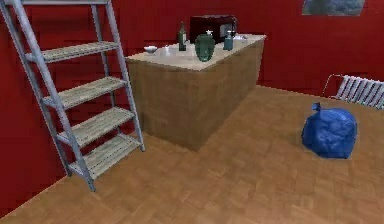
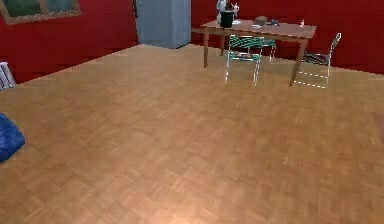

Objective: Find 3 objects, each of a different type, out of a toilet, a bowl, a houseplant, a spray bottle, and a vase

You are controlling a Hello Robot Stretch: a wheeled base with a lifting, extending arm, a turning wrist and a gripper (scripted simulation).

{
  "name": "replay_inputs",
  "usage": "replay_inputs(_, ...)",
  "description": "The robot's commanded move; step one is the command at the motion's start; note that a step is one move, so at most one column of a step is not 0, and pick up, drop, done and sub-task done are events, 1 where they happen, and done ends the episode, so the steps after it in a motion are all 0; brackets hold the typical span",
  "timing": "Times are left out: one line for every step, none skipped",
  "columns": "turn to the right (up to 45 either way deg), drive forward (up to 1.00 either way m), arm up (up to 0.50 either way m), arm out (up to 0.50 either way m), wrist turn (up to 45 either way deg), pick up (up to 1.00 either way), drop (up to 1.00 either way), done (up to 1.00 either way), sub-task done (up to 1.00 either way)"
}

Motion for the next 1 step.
replay_inputs(0.0, 1.0, 0.0, 0.0, 0.0, 0.0, 0.0, 0.0, 0.0)
